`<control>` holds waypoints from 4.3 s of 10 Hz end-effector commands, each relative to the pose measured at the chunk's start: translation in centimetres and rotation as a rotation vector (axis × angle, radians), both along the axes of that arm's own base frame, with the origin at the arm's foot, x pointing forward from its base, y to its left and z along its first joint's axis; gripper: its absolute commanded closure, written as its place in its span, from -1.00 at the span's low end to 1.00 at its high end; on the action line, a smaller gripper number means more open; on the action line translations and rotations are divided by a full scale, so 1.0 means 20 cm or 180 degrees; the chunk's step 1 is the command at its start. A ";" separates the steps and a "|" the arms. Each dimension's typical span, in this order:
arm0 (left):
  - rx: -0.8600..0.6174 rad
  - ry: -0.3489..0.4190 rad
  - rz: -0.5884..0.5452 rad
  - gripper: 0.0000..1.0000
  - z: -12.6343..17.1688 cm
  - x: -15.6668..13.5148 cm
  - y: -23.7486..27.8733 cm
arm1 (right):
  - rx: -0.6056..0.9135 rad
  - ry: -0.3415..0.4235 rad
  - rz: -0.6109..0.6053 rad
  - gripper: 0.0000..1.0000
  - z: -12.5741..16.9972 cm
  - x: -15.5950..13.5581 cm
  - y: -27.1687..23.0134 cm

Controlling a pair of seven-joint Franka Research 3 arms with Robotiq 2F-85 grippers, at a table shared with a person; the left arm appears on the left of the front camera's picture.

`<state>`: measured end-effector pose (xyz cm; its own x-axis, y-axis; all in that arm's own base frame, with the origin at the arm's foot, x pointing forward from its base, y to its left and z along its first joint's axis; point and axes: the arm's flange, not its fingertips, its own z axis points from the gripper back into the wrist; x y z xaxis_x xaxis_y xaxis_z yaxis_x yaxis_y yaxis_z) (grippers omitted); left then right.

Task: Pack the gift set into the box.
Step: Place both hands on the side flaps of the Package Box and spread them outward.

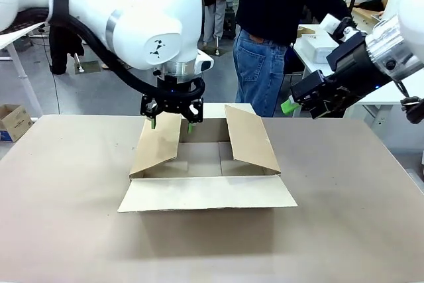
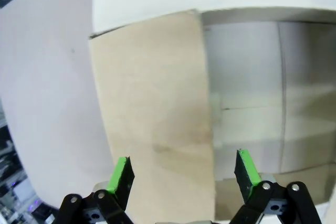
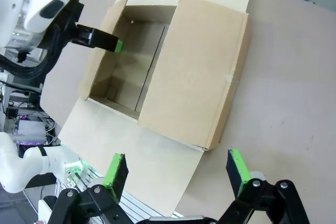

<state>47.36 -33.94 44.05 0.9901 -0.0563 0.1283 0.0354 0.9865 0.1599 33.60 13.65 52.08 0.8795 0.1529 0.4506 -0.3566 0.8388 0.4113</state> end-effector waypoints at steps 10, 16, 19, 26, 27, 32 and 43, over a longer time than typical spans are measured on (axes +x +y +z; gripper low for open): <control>0.0221 -0.0182 0.0447 -1.00 0.01 -0.01 0.17 | -0.0001 -0.0050 0.0073 -1.00 -0.01 0.01 -0.01; -0.0234 -0.0323 0.0961 -1.00 0.13 -0.02 0.63 | -0.0001 -0.0050 0.0073 -1.00 -0.01 0.01 -0.01; -0.0798 -0.0223 0.0862 -1.00 0.12 -0.06 0.96 | -0.0001 -0.0050 0.0073 -1.00 -0.01 0.01 -0.01; -0.1349 0.0009 0.0652 -1.00 -0.12 0.00 1.25 | -0.0001 -0.0050 0.0073 -1.00 -0.01 0.01 -0.01; -0.1349 0.0009 0.0652 -1.00 -0.12 0.00 1.25 | -0.0001 -0.0050 0.0073 -1.00 -0.01 0.01 -0.01; -0.1349 0.0009 0.0652 -1.00 -0.12 0.00 1.25 | -0.1460 -0.0159 0.0322 -1.00 0.21 0.18 0.94; -0.1349 0.0009 0.0652 -1.00 -0.12 0.00 1.25 | -0.1591 0.0760 -0.1434 -1.00 -0.36 0.42 1.16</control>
